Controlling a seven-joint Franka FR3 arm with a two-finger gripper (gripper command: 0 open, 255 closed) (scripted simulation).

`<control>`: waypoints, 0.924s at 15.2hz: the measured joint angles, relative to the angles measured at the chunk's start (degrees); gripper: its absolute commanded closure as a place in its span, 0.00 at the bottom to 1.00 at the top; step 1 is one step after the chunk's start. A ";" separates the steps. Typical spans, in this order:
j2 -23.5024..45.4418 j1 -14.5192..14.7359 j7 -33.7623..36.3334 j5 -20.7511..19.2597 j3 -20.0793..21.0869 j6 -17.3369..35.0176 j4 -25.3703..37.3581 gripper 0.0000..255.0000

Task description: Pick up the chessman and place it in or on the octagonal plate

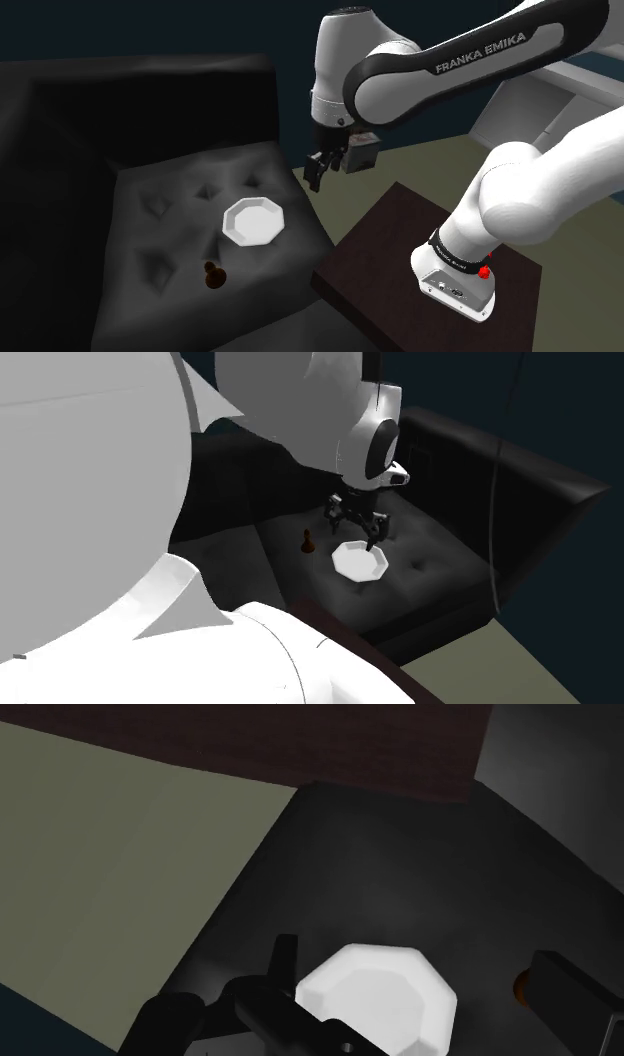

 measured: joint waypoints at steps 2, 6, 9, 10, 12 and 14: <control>3.83 0.36 2.11 0.52 1.84 4.06 0.50 0.00; 12.90 0.74 7.47 0.06 5.86 12.04 3.10 0.00; 19.89 0.70 12.39 -2.28 8.45 16.79 6.34 0.00; 21.68 0.74 13.88 -3.16 9.01 18.12 7.07 0.00; 25.47 1.09 17.38 -5.39 10.14 21.10 8.33 0.00; 31.08 1.57 21.92 -9.48 10.64 23.81 11.46 0.00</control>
